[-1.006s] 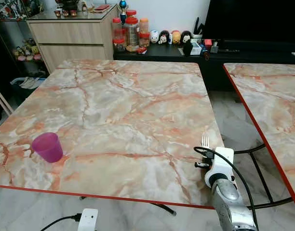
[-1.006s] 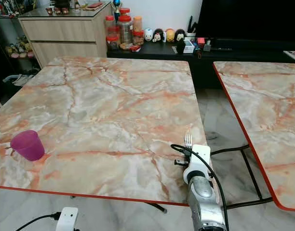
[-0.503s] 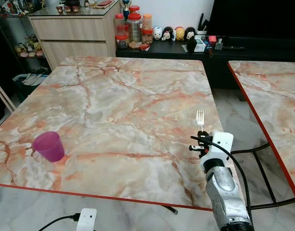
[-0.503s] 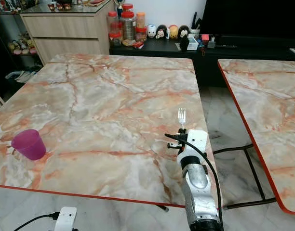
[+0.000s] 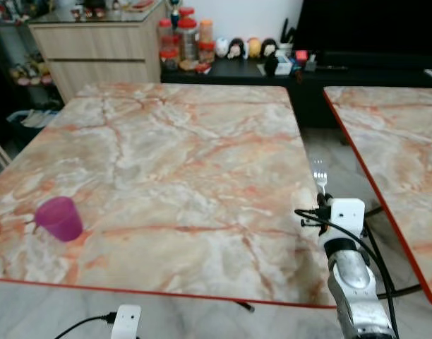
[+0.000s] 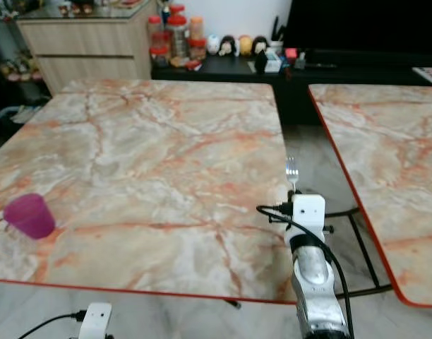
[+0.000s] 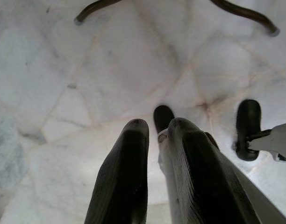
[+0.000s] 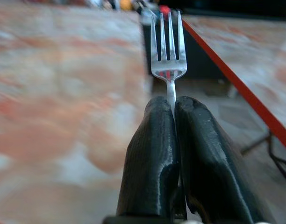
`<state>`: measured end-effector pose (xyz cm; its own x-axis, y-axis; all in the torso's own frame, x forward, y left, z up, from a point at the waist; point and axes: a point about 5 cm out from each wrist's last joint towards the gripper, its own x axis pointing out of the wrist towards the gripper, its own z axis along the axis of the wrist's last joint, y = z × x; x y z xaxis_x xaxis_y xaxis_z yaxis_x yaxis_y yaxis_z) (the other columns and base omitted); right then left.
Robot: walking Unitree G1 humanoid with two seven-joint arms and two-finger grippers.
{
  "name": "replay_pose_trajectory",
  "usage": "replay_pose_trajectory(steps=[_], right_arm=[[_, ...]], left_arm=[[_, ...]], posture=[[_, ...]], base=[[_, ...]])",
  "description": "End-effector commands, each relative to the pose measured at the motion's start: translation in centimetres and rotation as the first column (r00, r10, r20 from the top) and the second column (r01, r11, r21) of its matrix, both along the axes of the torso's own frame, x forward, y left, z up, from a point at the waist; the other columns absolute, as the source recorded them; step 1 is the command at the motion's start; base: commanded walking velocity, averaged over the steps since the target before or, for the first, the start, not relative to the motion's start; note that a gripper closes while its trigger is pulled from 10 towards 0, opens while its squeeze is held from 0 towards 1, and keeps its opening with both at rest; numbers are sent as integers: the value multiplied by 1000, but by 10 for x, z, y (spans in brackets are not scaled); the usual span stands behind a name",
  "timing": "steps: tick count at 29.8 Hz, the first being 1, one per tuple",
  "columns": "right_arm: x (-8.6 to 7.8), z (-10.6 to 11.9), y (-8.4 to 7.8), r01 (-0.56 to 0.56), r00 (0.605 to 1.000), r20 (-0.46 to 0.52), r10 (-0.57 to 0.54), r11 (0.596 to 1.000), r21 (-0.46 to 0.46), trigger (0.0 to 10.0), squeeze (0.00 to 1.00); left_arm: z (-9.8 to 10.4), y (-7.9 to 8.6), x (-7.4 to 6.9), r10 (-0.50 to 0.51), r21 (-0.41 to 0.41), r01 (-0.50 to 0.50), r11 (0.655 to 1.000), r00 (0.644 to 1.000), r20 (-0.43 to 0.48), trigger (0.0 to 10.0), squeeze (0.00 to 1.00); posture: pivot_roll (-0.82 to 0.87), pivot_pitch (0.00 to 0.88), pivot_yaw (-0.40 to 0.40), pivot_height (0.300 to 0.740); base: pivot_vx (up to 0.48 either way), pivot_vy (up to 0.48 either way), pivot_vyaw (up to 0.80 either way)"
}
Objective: Setting the table
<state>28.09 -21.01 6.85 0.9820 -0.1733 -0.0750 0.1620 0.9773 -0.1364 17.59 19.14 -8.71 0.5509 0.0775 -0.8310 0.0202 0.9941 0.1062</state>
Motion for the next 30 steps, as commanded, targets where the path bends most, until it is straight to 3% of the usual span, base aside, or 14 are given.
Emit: replay_pose_trajectory(steps=[1, 13, 19, 24, 30], right_arm=[[-2, -2, -6, 28, 1000, -2, -28, 1000, -10, 10000, 0], [-5, -7, -10, 47, 999, -7, -47, 999, -16, 10000, 0], [-12, -24, -8, 45, 997, -65, -45, 999, -3, 10000, 0], [-17, -43, 0, -6, 990, -140, 13, 999, 52, 10000, 0], [-22, -62, 3, 9, 978, -210, 14, 994, 109, 10000, 0]], left_arm=[[-2, 2, -4, -8, 16, 9, 1000, 1000, -13, 10000, 0], [-1, 4, -3, -5, 19, 5, 1000, 1000, -10, 10000, 0], [-1, 4, -3, 2, 17, -2, 1000, 1000, -9, 10000, 0], [-1, 4, -4, 2, 17, -1, 1000, 1000, -12, 10000, 0], [-2, 4, -5, -1, 18, 1, 1000, 1000, -14, 10000, 0]], posture=[[-73, 0, -8, 740], [-75, 0, -7, 740], [-73, 0, -6, 740], [-72, 0, -5, 740], [-73, 0, -2, 740]], base=[[0, -307, 0], [0, -279, 0], [0, 0, 0], [0, 0, 0], [0, 0, 0]])
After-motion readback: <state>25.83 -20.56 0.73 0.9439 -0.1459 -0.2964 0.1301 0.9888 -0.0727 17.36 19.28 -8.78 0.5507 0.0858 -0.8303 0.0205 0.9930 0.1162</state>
